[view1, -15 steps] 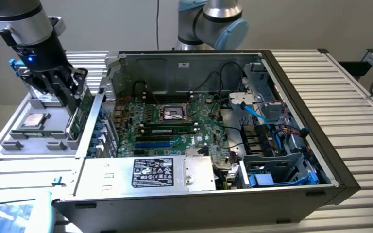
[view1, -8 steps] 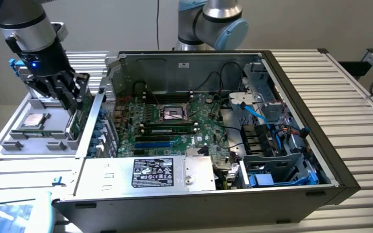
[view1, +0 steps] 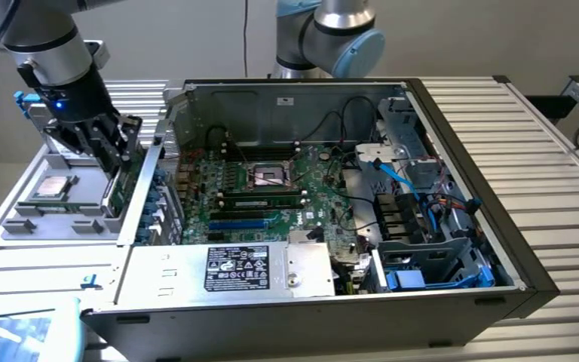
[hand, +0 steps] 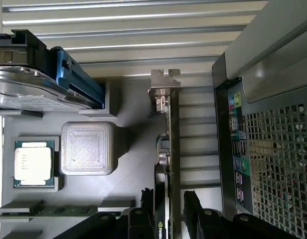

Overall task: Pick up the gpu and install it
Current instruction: 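Pick up the gpu and move the gpu toward the slot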

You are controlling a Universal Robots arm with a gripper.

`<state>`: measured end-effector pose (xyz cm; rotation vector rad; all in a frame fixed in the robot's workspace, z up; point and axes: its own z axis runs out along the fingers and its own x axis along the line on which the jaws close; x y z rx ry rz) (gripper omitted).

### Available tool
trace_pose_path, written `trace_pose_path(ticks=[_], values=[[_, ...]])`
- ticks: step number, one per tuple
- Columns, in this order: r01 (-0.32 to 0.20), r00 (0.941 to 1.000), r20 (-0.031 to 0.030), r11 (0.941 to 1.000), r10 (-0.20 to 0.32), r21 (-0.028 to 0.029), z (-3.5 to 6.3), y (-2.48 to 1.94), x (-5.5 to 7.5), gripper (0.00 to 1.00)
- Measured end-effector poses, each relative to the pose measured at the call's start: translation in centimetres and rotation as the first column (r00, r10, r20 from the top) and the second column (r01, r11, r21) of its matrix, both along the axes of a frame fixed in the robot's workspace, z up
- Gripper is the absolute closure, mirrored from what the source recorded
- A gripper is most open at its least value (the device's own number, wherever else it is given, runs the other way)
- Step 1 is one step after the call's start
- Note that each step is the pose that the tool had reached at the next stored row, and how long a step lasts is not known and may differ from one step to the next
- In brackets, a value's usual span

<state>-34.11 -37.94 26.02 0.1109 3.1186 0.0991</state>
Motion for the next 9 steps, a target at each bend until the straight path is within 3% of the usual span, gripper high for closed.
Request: trace_pose_path(ticks=[9], values=[[0.006,1.0,0.0,1.0,-0.006,0.0,-0.64,0.02,-0.52,0.61]])
